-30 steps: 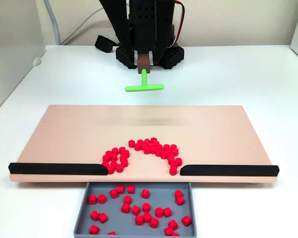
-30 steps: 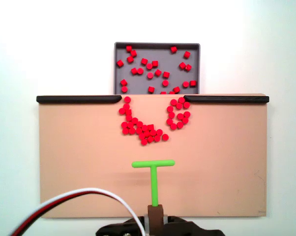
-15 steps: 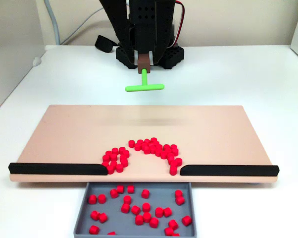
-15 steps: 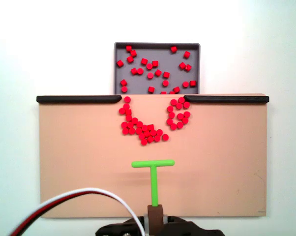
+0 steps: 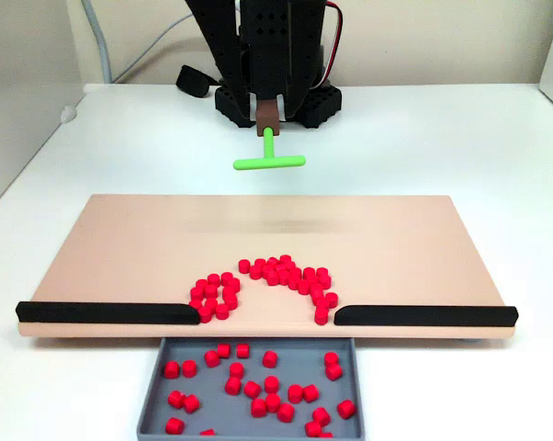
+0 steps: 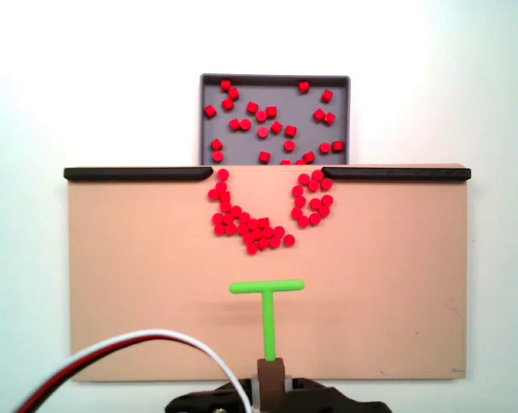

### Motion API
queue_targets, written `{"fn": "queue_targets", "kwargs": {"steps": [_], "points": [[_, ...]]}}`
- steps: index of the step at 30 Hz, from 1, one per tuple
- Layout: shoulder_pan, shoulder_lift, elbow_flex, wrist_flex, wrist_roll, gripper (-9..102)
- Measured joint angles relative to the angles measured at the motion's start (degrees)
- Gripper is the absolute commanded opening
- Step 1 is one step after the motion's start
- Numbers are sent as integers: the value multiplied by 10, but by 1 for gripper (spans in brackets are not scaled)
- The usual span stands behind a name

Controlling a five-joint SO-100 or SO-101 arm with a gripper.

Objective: Push granules from right to the grey container

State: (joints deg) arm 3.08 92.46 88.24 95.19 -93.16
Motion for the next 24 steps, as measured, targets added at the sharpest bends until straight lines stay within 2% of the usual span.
{"fn": "queue_targets", "kwargs": {"steps": [15,24], "points": [[10,0,0,2,-10,0],[47,0,0,0,-113,0]]}}
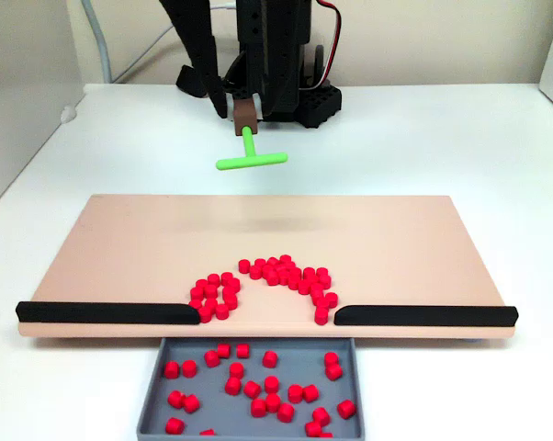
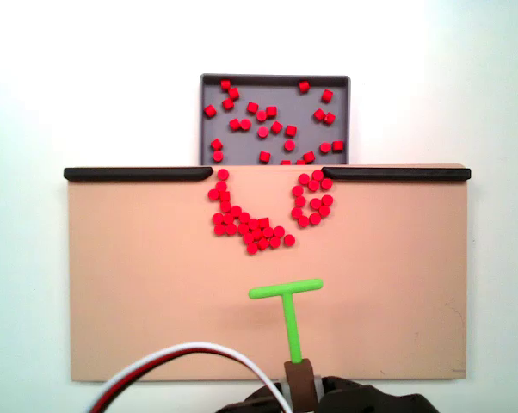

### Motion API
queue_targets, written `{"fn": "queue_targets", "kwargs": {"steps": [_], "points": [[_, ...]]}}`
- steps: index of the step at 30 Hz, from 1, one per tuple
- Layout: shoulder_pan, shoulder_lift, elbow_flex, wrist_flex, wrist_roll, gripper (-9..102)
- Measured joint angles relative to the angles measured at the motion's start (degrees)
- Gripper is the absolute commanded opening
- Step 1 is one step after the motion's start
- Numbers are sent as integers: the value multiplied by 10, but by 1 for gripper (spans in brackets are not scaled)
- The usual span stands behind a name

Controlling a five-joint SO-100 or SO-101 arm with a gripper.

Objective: Push granules from right to the grey container

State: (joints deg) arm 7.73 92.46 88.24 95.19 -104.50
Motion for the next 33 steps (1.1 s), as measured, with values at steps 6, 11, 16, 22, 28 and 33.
{"fn": "queue_targets", "kwargs": {"steps": [6,11,16,22,28,33], "points": [[30,0,0,0,-83,0],[60,-4,0,0,-164,0],[103,-33,0,0,-287,0],[127,-64,-21,0,-398,0],[150,-98,-55,0,-518,0],[168,-117,-83,0,-608,0]]}}
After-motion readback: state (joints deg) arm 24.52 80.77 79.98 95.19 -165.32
